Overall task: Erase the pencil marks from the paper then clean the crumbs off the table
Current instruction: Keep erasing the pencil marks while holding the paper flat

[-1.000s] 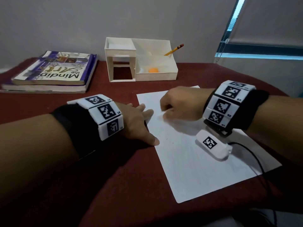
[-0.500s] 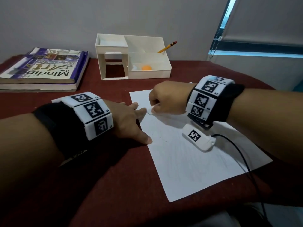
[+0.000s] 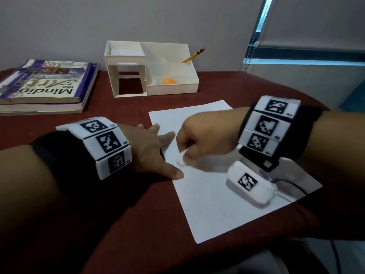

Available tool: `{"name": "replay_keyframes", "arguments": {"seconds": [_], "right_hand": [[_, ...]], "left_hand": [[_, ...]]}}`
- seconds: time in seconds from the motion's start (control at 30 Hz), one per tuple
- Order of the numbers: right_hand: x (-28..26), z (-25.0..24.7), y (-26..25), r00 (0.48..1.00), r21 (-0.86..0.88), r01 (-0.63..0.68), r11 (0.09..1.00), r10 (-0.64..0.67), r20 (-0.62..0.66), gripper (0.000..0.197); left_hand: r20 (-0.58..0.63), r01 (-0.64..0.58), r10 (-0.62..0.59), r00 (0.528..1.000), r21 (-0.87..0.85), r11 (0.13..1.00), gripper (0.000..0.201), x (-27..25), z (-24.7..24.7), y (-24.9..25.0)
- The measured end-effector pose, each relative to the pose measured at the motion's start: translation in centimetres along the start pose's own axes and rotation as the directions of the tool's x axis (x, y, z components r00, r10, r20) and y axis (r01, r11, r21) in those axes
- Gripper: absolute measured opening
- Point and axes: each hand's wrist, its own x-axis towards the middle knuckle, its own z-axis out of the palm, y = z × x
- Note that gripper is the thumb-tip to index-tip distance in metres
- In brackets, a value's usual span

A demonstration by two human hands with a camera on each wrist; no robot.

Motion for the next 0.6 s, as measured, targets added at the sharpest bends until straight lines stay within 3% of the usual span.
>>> {"name": "replay_keyframes", "arguments": {"seconds": [0.13, 0.27, 0.43, 0.6], "right_hand": [[0.8, -0.6, 1.9, 0.978, -0.131, -0.16, 0.978, 0.138, -0.158, 0.025], [0.0, 0.3, -0.1, 1.0, 0.007, 0.019, 1.0, -0.019, -0.008, 0.025], [1.3, -0.6, 1.5, 0.983, -0.127, -0.115, 0.985, 0.095, -0.157, 0.022], [0.7, -0.2, 0.4, 0.999, 0.013, -0.029, 1.0, 0.029, -0.032, 0.019]], "left_hand": [[0.008, 0.01, -0.01, 1.0, 0.005, 1.0, 0.116, -0.2, -0.2, 0.1], [0.007, -0.006, 0.006, 1.0, 0.006, 1.0, 0.116, 0.1, 0.1, -0.1], [0.011, 0.007, -0.007, 1.0, 0.004, 1.0, 0.116, 0.0, -0.1, 0.0], [0.021, 0.008, -0.008, 1.0, 0.003, 1.0, 0.116, 0.0, -0.2, 0.0]]}}
